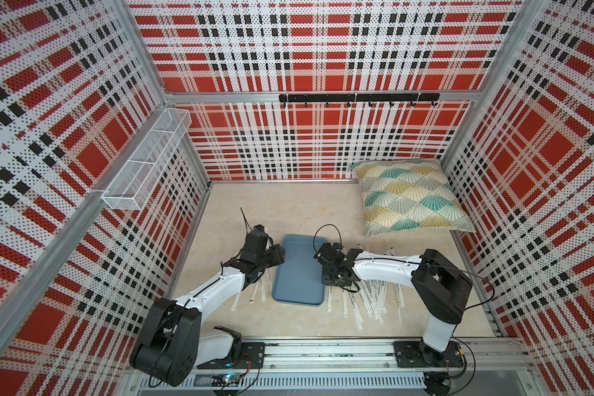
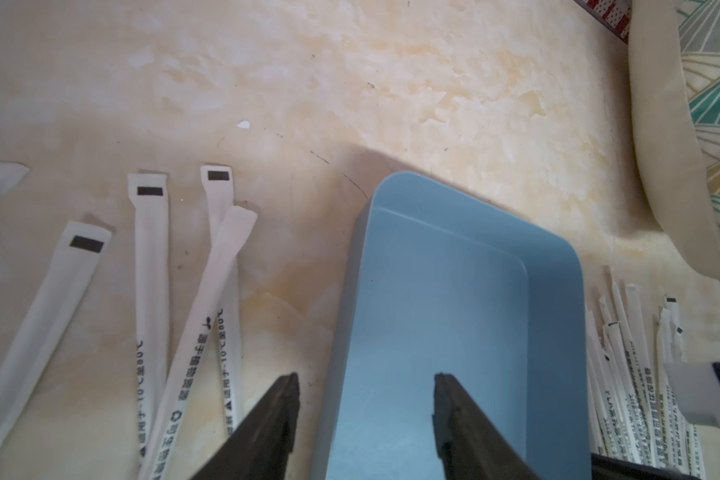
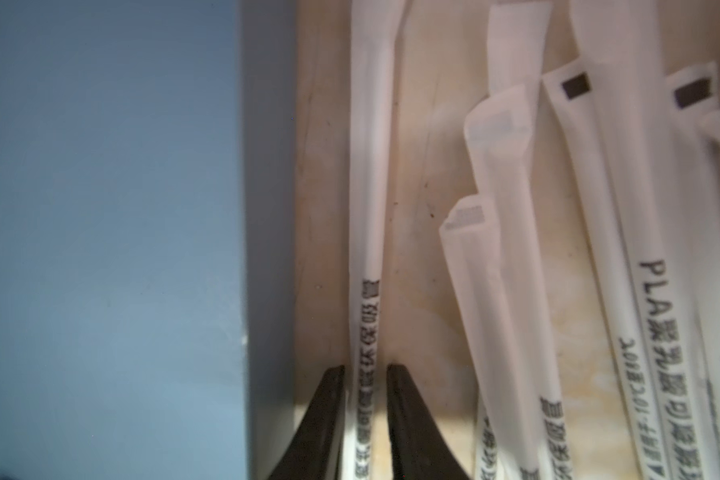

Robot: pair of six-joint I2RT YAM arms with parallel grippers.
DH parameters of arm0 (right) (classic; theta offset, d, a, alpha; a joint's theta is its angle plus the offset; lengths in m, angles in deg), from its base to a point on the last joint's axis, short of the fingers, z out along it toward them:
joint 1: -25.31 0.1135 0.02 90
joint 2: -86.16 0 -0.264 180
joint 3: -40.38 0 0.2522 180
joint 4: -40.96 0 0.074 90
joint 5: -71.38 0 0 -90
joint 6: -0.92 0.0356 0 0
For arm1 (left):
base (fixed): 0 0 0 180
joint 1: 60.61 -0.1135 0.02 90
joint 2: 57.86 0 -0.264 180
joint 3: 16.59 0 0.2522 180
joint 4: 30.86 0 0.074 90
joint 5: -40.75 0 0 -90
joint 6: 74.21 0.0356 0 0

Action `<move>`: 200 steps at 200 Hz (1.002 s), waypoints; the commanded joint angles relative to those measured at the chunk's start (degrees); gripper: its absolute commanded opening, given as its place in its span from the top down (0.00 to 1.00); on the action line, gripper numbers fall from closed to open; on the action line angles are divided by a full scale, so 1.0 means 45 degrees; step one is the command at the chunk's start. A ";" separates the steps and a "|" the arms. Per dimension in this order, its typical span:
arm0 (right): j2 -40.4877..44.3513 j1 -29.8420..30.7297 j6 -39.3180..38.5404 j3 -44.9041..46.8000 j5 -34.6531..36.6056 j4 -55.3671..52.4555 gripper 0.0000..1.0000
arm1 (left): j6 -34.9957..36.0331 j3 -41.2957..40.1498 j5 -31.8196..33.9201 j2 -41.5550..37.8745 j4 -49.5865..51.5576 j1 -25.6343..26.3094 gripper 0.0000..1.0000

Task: Put the straws into the storage box
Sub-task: Adjust the storage box at the center of the board, then place the straw in the storage box.

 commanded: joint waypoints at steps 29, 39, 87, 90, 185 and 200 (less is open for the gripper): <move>0.0350 -0.0023 -0.0395 -0.0265 0.0588 -0.0852 0.88 | -0.0987 -0.0832 -0.0555 0.0022 -0.1187 0.0436 0.49; 0.0702 -0.0023 -0.0476 -0.0482 0.0569 -0.1230 0.88 | -0.1192 -0.0976 -0.0639 -0.0046 -0.1272 0.0476 0.50; 0.2016 -0.0023 -0.0905 -0.2653 0.0529 -0.3551 0.87 | -0.3433 -0.2103 -0.1167 -0.0437 -0.3349 0.1586 0.56; 0.1992 -0.0023 -0.0918 -0.2882 0.0529 -0.3615 0.87 | -0.3666 -0.2214 -0.1203 -0.0479 -0.3534 0.1635 0.56; -0.2415 0.0843 0.0357 -0.6183 -0.0922 -0.1118 0.85 | -0.2894 -0.1765 -0.0781 -0.3474 0.0042 -0.1713 0.46; -0.2804 0.0855 0.0758 -0.6148 -0.0850 -0.0857 0.85 | -0.1893 -0.1159 -0.0426 -0.3448 0.0959 -0.2545 0.43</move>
